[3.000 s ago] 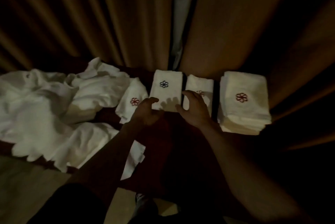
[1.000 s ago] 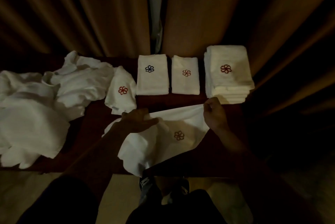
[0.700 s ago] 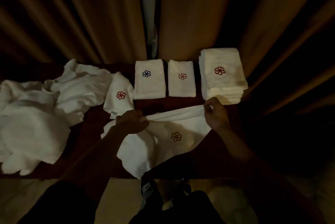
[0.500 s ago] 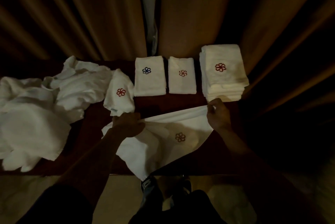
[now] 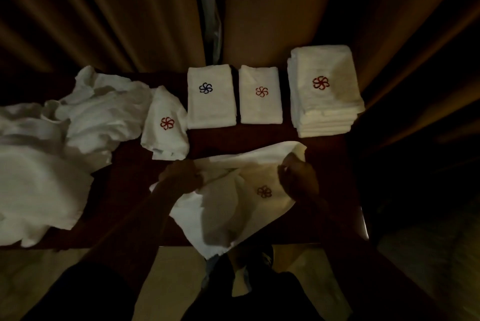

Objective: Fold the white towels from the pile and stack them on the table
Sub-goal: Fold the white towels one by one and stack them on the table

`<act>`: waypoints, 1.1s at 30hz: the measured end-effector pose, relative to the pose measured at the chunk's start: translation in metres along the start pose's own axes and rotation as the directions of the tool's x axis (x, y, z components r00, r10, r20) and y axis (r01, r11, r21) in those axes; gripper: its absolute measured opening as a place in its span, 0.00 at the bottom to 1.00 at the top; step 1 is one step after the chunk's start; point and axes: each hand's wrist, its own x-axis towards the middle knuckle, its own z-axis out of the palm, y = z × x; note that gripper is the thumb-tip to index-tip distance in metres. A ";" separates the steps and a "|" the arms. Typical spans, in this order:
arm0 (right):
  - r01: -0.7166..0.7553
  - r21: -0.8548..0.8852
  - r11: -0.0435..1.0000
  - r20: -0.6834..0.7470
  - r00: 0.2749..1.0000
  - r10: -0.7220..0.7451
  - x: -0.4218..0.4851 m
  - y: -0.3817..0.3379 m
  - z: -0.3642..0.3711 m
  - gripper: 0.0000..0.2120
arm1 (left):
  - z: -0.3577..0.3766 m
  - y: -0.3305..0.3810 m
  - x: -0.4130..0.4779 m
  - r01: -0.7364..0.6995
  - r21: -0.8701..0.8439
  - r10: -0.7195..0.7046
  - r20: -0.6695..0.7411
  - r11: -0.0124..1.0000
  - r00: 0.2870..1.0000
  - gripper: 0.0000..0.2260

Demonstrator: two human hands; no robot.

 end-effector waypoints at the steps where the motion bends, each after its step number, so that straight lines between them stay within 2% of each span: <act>1: 0.039 0.038 0.999 0.086 0.995 -0.042 -0.004 0.001 0.011 0.09 | 0.005 0.001 0.002 -0.012 -0.008 0.012 0.039 1.000 0.999 0.26; 2: 0.080 0.030 0.996 0.134 0.987 -0.083 -0.008 0.001 0.022 0.12 | 0.010 0.001 0.004 -0.027 -0.017 0.028 0.065 0.999 0.998 0.27; 5: 0.051 -0.070 0.996 0.287 0.957 -0.029 -0.017 0.005 0.048 0.28 | 0.021 0.000 0.007 -0.064 -0.014 0.065 0.067 0.998 0.996 0.29; 7: 0.065 -0.123 0.990 0.326 0.945 -0.021 -0.020 0.013 0.056 0.36 | 0.026 -0.003 0.007 -0.096 -0.063 0.098 0.039 0.993 0.994 0.36; 9: 0.063 -0.186 0.981 0.327 0.945 0.001 -0.019 0.020 0.053 0.39 | 0.029 -0.001 0.005 -0.088 -0.105 0.090 0.015 0.991 0.996 0.44; 11: 0.072 -0.214 0.974 0.300 0.954 -0.005 -0.019 0.029 0.048 0.42 | 0.030 0.003 0.006 -0.032 -0.108 0.031 -0.010 0.994 0.999 0.45; 12: 0.068 -0.252 0.965 0.337 0.941 0.021 -0.018 0.035 0.043 0.42 | 0.029 0.005 0.007 -0.031 -0.089 0.030 -0.009 0.996 1.000 0.46; 14: 0.061 -0.299 0.952 0.412 0.909 0.071 -0.016 0.050 0.037 0.45 | 0.025 0.007 0.011 -0.092 -0.027 0.093 0.029 0.995 0.995 0.55; 16: 0.040 -0.309 0.950 0.425 0.900 0.100 -0.013 0.061 0.031 0.48 | 0.018 0.008 0.015 -0.152 0.060 0.149 0.044 0.987 0.988 0.60; 19: -0.013 -0.307 0.952 0.441 0.884 0.154 -0.012 0.066 0.023 0.49 | 0.010 0.006 0.019 -0.161 0.181 0.144 0.103 0.970 0.984 0.60; 21: -0.054 -0.318 0.947 0.457 0.866 0.203 -0.009 0.068 0.017 0.49 | 0.004 0.003 0.017 -0.179 0.172 0.162 0.105 0.969 0.981 0.60; 23: -0.090 -0.347 0.934 0.433 0.867 0.245 -0.007 0.070 0.012 0.49 | 0.003 -0.002 0.012 -0.233 0.160 0.233 0.021 0.959 0.972 0.58; 26: -0.116 -0.428 0.896 0.380 0.877 0.294 -0.007 0.068 0.012 0.49 | 0.011 -0.007 0.000 -0.320 0.197 0.359 -0.214 0.927 0.909 0.52; 28: -0.149 -0.429 0.891 0.305 0.905 0.298 -0.010 0.058 0.013 0.44 | 0.021 -0.007 -0.010 -0.268 0.169 0.313 -0.370 0.948 0.875 0.49; 31: -0.107 -0.277 0.955 0.162 0.974 0.156 -0.015 0.041 0.017 0.27 | 0.035 -0.005 -0.024 -0.160 0.113 0.195 -0.497 0.981 0.845 0.43; 32: -0.071 -0.211 0.975 0.177 0.978 0.110 -0.018 0.035 0.020 0.23 | 0.041 -0.005 -0.027 -0.124 0.079 0.147 -0.507 0.989 0.849 0.42; 33: -0.031 -0.156 0.987 0.229 0.971 0.066 -0.022 0.031 0.024 0.24 | 0.046 -0.004 -0.031 -0.078 0.027 0.081 -0.501 0.997 0.862 0.43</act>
